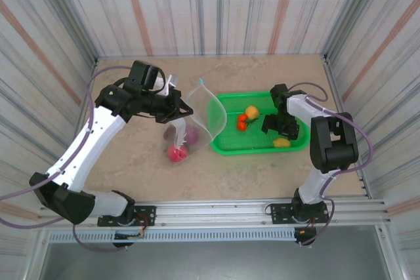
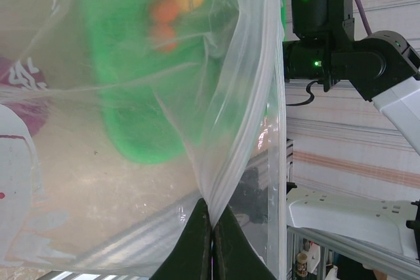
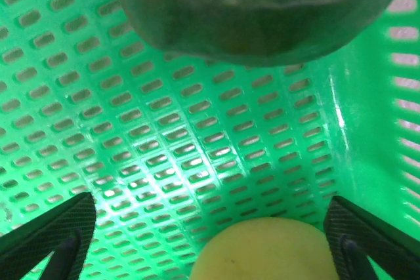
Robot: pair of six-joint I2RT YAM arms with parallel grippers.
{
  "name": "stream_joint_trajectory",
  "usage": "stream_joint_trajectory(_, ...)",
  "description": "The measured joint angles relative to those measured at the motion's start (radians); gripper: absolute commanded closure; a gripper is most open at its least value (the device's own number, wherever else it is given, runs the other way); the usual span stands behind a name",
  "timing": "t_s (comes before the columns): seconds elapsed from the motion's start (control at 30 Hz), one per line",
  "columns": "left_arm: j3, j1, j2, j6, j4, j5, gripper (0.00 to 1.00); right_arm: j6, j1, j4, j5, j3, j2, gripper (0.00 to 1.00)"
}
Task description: Place the food in the zip-top bag and seal the zipper
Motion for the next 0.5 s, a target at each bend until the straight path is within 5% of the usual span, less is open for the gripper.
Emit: stream_joint_trajectory(0.5,0.0,0.002,0.004,0.0,0.007,0.007,1.0,0.009,0.009,-0.049,-0.093,-0.007,-0.031,0.08)
